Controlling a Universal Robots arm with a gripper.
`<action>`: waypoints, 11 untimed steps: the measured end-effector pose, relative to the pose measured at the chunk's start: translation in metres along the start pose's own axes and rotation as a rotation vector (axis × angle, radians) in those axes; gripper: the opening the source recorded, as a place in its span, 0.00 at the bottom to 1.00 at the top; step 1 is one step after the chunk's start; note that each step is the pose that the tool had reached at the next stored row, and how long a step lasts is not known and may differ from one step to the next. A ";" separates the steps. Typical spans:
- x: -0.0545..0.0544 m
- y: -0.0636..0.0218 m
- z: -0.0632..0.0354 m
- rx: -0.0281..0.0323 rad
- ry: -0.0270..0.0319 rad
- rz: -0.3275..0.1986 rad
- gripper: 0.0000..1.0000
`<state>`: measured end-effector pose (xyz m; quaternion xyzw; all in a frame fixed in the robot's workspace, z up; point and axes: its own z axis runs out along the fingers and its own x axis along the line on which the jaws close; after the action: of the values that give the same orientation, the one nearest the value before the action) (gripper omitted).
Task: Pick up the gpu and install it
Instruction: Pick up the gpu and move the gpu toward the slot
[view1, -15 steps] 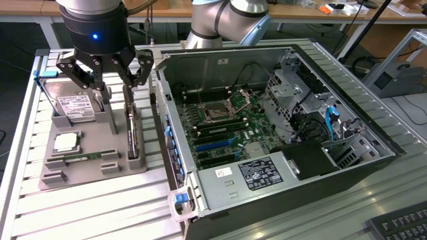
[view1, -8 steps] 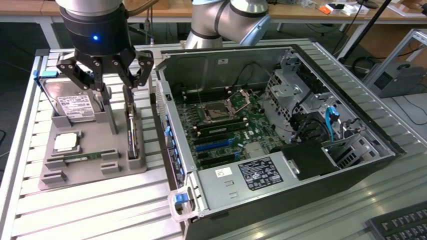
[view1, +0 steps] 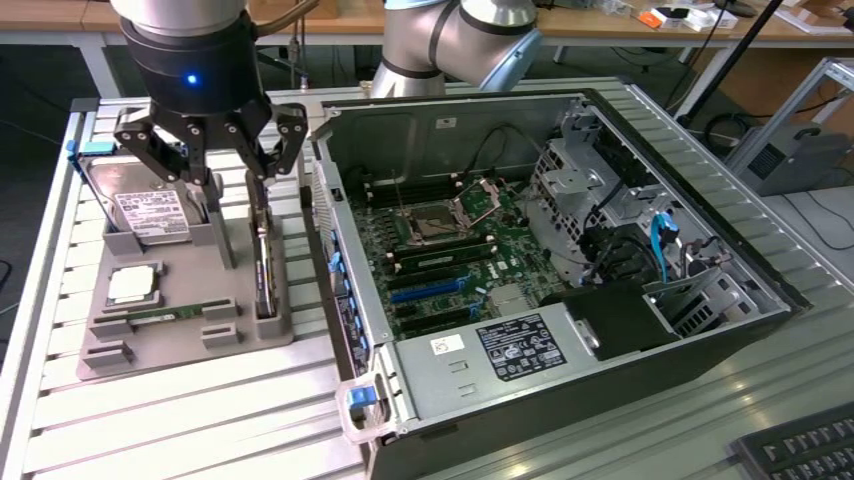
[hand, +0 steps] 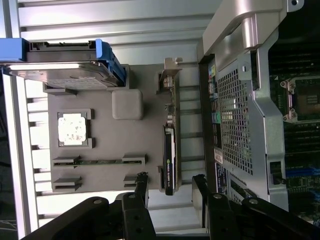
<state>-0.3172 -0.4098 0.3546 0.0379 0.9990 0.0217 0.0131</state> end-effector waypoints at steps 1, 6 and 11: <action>0.000 -0.0001 0.0003 0.0000 0.0000 0.000 0.48; 0.000 -0.0005 0.0015 0.0000 0.0000 0.000 0.48; 0.000 -0.0008 0.0027 0.0000 0.0000 0.000 0.48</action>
<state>-0.3172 -0.4104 0.3519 0.0379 0.9990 0.0217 0.0131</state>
